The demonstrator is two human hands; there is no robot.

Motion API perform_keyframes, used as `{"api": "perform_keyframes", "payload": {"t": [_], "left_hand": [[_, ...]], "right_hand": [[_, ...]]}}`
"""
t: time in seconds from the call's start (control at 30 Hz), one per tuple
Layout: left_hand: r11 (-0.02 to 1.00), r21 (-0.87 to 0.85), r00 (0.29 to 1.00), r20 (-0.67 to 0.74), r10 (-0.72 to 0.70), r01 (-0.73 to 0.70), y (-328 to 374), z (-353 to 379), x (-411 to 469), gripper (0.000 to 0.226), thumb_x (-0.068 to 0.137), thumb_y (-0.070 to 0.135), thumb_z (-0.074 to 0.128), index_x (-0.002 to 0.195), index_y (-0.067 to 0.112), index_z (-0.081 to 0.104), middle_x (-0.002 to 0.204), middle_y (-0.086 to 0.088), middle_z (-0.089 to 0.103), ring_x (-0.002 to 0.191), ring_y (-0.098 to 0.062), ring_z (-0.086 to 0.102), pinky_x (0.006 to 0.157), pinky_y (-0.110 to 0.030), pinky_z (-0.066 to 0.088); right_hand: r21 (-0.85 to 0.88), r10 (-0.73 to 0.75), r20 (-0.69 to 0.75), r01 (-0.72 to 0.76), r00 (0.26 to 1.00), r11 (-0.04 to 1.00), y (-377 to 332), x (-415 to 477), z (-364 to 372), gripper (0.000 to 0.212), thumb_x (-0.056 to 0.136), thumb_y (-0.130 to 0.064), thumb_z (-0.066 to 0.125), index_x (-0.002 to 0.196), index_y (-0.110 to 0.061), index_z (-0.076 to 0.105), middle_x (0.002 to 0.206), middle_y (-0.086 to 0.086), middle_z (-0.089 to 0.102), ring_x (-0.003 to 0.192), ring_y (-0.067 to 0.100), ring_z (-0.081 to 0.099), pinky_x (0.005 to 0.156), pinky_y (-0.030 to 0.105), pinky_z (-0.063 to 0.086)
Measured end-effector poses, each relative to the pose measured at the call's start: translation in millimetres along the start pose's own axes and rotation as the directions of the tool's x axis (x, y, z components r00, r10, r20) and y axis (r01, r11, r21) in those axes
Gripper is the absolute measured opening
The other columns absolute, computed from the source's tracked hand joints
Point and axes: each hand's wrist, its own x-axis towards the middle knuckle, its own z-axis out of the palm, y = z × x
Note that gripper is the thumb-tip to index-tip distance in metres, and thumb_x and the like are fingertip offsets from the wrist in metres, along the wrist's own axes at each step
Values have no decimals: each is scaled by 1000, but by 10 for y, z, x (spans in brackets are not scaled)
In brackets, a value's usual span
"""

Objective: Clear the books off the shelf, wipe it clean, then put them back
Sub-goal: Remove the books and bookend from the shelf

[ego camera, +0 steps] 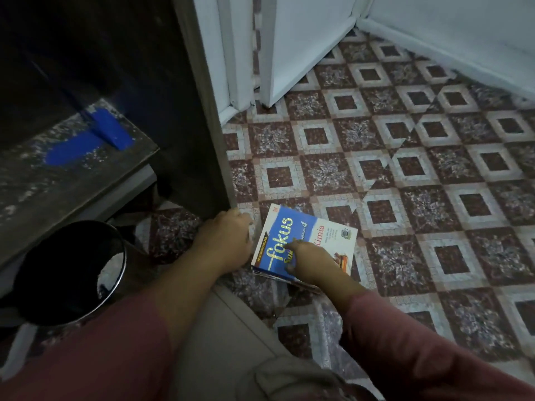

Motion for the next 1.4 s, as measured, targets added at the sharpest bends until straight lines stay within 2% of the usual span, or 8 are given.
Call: {"api": "perform_keyframes", "payload": {"t": [0.13, 0.23, 0.43, 0.7, 0.93, 1.07, 1.27, 1.4], "left_hand": [[999, -33, 993, -121, -11, 7, -318, -375, -369, 40, 91, 32, 59, 129, 24, 53, 129, 3, 50, 117, -17, 49, 95, -33, 45], [992, -71, 975, -185, -120, 109, -640, -651, -747, 39, 90, 35, 59, 128, 28, 54, 129, 5, 50, 117, -14, 49, 98, -35, 44], [956, -126, 884, -366, -292, 264, -1144, -1215, -1637, 43, 90, 37, 60, 131, 28, 51, 126, 7, 50, 116, -18, 51, 94, -34, 46], [856, -189, 577, -667, -472, 482, -1974, -1685, -3078, 46, 85, 30, 67, 128, 20, 55, 115, -6, 54, 108, -30, 55, 90, -44, 49], [584, -295, 278, -664, -695, 756, -2477, -1770, -4038, 60, 87, 22, 64, 142, 11, 41, 140, -15, 37, 130, -34, 34, 100, -51, 39], [568, -293, 278, -647, -710, 769, -2660, -1722, -4290, 68, 89, 14, 57, 150, 12, 28, 155, -8, 23, 141, -28, 25, 109, -49, 31], [616, -226, 361, -641, -677, 754, -2742, -1645, -4309, 68, 90, 11, 55, 151, 12, 25, 157, -4, 25, 145, -20, 21, 113, -42, 28], [624, -302, 341, -629, -698, 721, -2774, -1541, -4253, 83, 82, 7, 62, 152, 15, 20, 159, -1, 21, 147, -16, 16, 118, -40, 25]], "right_hand": [[33, -195, -219, 207, 956, 978, -594, -311, -687, 44, 97, -33, 54, 140, -25, 47, 141, 1, 50, 121, 25, 52, 89, 36, 47], [-94, -348, -340, 336, 874, 937, -1120, -586, -1121, 40, 95, -33, 55, 135, -27, 53, 126, -1, 58, 112, 23, 57, 76, 29, 42], [-284, -635, -403, 569, 659, 771, -2286, -991, -1640, 35, 92, -36, 55, 125, -26, 59, 116, -1, 63, 106, 21, 60, 87, 37, 50], [-468, -847, -321, 707, 423, 530, -3892, -1371, -1820, 34, 95, -38, 52, 127, -29, 57, 124, -3, 61, 112, 20, 57, 85, 33, 47], [-560, -952, -149, 771, 268, 304, -5130, -1486, -1573, 31, 93, -30, 53, 122, -26, 62, 123, 1, 59, 111, 24, 57, 82, 33, 42], [-569, -960, -99, 776, 263, 272, -5621, -1443, -1382, 44, 91, -27, 56, 135, -23, 54, 135, 4, 50, 121, 27, 50, 93, 39, 43], [-577, -965, -21, 786, 260, 224, -6000, -1491, -1120, 82, 88, -14, 59, 155, -19, 13, 162, 2, 11, 142, 24, 30, 108, 43, 35], [-471, -982, -19, 864, 190, 176, -6005, -1415, -1059, 88, 82, -12, 63, 155, -23, 15, 162, -1, 12, 145, 17, 24, 112, 42, 33]]}}
